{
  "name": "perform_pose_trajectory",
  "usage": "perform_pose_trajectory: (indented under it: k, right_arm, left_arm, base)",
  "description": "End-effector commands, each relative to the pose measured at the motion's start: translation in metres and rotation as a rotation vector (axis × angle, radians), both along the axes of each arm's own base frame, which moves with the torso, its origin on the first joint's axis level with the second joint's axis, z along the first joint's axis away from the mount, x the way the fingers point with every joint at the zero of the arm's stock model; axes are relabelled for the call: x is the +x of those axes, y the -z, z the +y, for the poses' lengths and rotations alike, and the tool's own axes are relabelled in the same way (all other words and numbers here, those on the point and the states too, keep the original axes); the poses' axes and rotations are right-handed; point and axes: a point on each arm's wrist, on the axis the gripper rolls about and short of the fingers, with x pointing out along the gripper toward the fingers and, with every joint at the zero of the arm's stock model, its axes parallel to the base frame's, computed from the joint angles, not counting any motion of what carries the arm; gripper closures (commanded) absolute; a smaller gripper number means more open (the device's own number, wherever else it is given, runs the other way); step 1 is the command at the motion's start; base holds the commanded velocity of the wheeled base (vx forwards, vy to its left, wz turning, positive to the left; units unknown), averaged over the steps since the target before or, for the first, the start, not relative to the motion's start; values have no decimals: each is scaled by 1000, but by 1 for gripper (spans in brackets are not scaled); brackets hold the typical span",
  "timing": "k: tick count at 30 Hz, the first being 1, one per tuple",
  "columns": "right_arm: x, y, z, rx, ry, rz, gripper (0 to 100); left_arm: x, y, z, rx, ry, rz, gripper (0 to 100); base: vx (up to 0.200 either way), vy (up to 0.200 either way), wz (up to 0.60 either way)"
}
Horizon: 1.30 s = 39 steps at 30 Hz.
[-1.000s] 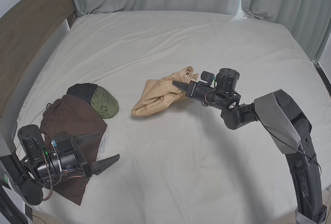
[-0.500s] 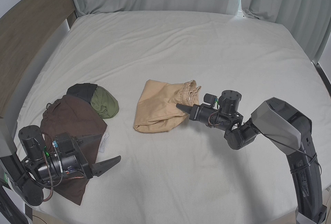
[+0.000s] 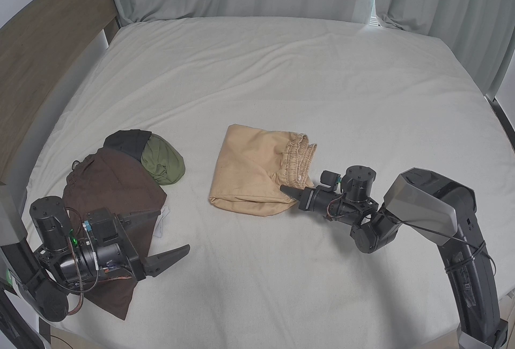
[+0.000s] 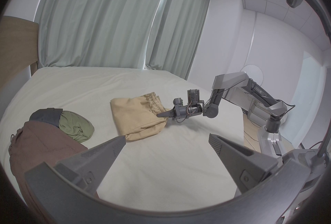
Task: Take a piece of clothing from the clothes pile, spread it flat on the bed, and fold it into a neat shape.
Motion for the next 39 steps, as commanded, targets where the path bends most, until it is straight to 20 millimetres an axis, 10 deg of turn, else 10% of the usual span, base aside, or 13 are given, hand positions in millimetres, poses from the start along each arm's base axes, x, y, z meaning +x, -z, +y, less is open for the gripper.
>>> perform_pose_trajectory:
  k: [1,6,7,15,30,39]
  right_arm:
    - [-3,10,-2,-9,0,23,100]
    - [-2,9,-5,-8,9,16,100]
    - [-1,9,-6,-7,11,14,0]
    - [-16,2,-10,-8,6,9,0]
    - [-111,-41,-2,-145,-133,-15,0]
    - [-95,-99,11,10,-127,-119,0]
  left_arm:
    - [0,0,0,0,0,-1,0]
    - [0,0,0,0,0,-1,0]
    - [0,0,0,0,0,0,0]
    - [1,-1,0,-1,0,-4,0]
    - [3,-4,0,-4,-2,-23,0]
    - [3,-2,-1,-3,0,-15,0]
  base:
    - [0,0,0]
    - [0,0,0]
    - [0,0,0]
    - [0,0,0]
    - [0,0,0]
    - [0,0,0]
